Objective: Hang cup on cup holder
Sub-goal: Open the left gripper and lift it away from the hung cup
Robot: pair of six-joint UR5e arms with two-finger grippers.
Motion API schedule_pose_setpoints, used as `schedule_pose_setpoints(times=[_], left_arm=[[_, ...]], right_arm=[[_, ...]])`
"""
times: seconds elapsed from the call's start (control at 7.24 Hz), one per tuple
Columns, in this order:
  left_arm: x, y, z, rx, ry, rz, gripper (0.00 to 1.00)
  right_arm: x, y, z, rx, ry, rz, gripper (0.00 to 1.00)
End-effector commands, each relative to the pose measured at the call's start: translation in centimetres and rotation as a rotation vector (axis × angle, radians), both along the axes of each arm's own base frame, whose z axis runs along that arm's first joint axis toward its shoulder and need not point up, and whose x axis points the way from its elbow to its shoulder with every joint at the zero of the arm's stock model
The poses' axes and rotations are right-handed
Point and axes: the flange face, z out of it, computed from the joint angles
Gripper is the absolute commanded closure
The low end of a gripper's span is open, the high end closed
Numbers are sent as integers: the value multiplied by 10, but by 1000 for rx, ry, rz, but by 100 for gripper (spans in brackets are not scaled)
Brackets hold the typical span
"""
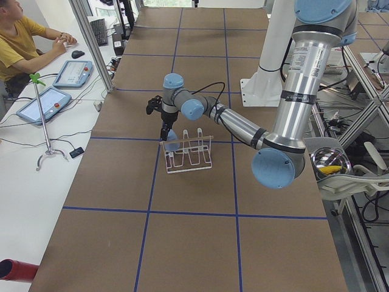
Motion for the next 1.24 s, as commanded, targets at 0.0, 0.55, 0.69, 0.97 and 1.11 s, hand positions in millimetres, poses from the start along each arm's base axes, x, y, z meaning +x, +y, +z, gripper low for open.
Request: schedule_pose_setpoints(times=[0.0, 0.55, 0.69, 0.97, 1.11], left_arm=[[-4, 7, -20, 26, 25, 8, 2], [-101, 8, -54, 96, -37, 62, 2], [-136, 7, -22, 101, -61, 105, 2], [-227, -7, 48, 102, -73, 157, 2], [-264, -8, 90, 87, -79, 183, 2]], right_arm=[[0, -1, -1, 2, 0, 0, 0], [-1, -1, -4, 3, -19, -1, 0], [-1, 1, 3, -12, -25, -1, 0], [17, 7, 12, -31, -21, 38, 0], [19, 8, 13, -32, -21, 43, 0]])
